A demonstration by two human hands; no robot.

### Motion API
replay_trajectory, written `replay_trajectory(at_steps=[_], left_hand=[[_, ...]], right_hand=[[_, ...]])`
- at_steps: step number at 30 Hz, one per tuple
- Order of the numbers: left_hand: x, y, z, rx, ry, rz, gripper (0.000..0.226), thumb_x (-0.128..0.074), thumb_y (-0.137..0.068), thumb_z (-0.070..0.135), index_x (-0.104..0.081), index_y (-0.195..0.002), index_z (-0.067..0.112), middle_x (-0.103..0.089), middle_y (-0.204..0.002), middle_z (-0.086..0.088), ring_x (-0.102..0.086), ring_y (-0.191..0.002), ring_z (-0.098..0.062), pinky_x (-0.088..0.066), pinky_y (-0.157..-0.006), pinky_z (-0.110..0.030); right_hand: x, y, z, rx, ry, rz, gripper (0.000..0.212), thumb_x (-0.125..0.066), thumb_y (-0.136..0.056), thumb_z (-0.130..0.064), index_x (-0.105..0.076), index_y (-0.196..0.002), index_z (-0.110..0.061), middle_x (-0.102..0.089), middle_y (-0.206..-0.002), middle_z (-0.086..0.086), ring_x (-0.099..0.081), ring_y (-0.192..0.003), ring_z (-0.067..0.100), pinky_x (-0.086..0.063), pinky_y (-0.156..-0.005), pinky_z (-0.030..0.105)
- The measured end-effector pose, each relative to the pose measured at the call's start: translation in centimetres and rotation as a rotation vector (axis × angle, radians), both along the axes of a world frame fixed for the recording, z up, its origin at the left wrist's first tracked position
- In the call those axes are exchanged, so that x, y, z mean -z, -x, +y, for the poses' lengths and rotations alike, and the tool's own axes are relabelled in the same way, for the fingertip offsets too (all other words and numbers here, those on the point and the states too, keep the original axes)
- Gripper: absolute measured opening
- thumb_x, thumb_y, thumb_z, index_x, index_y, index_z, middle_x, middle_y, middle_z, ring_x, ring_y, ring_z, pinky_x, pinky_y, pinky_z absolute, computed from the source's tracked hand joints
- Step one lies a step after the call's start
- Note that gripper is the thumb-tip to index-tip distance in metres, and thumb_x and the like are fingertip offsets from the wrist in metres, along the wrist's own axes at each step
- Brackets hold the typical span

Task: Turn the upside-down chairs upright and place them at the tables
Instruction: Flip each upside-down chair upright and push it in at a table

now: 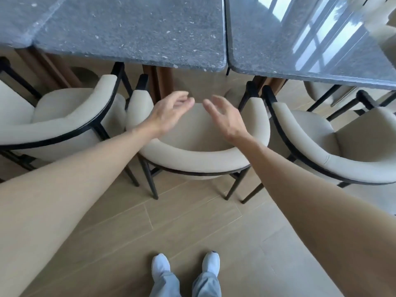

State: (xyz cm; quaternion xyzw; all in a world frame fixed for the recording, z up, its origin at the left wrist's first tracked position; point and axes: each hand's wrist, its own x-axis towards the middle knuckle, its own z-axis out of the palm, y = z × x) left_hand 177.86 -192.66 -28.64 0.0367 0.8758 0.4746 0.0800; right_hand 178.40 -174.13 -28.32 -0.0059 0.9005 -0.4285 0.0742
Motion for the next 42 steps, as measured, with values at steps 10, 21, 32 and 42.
replay_trajectory(at_steps=[10,21,32,42], left_hand=[[-7.1,-13.0,-8.9,-0.389,-0.487,0.22,0.05,-0.039,-0.102,0.048,-0.051,-0.142,0.022,-0.055,-0.146,0.004,-0.053,-0.133,-0.007,-0.036,-0.118,-0.045],[-10.0,-14.1,-29.7,-0.403,-0.468,0.377,0.042,-0.038,-0.097,0.06,-0.054,-0.132,0.042,-0.058,-0.142,0.007,-0.056,-0.13,-0.011,-0.041,-0.113,-0.045],[-8.1,-11.4,-50.3,-0.472,-0.352,0.223,0.055,-0.037,-0.101,0.052,-0.053,-0.143,0.02,-0.058,-0.139,0.011,-0.056,-0.128,-0.007,-0.04,-0.115,-0.038],[-1.8,-3.4,-65.4,-0.407,-0.284,0.023,0.058,-0.046,-0.086,0.072,-0.059,-0.131,0.038,-0.059,-0.138,0.02,-0.052,-0.131,-0.001,-0.036,-0.116,-0.031]], right_hand=[[-9.7,-7.5,-8.1,0.156,0.589,0.151,0.047,-0.045,-0.103,-0.044,-0.054,-0.143,-0.021,-0.059,-0.142,-0.006,-0.051,-0.133,0.004,-0.039,-0.116,0.042],[-11.4,-7.4,-27.9,0.062,0.571,0.168,0.048,-0.05,-0.102,-0.043,-0.053,-0.144,-0.019,-0.057,-0.143,-0.009,-0.054,-0.115,-0.013,-0.038,-0.09,0.001],[-7.9,-5.3,-49.5,0.065,0.568,0.01,0.047,-0.051,-0.102,-0.042,-0.053,-0.142,-0.018,-0.057,-0.143,-0.006,-0.05,-0.12,-0.002,-0.035,-0.083,-0.004],[0.2,2.6,-64.3,0.128,0.466,-0.124,0.053,-0.052,-0.1,-0.047,-0.051,-0.144,-0.018,-0.057,-0.143,-0.004,-0.053,-0.114,0.002,-0.039,-0.086,0.008]])
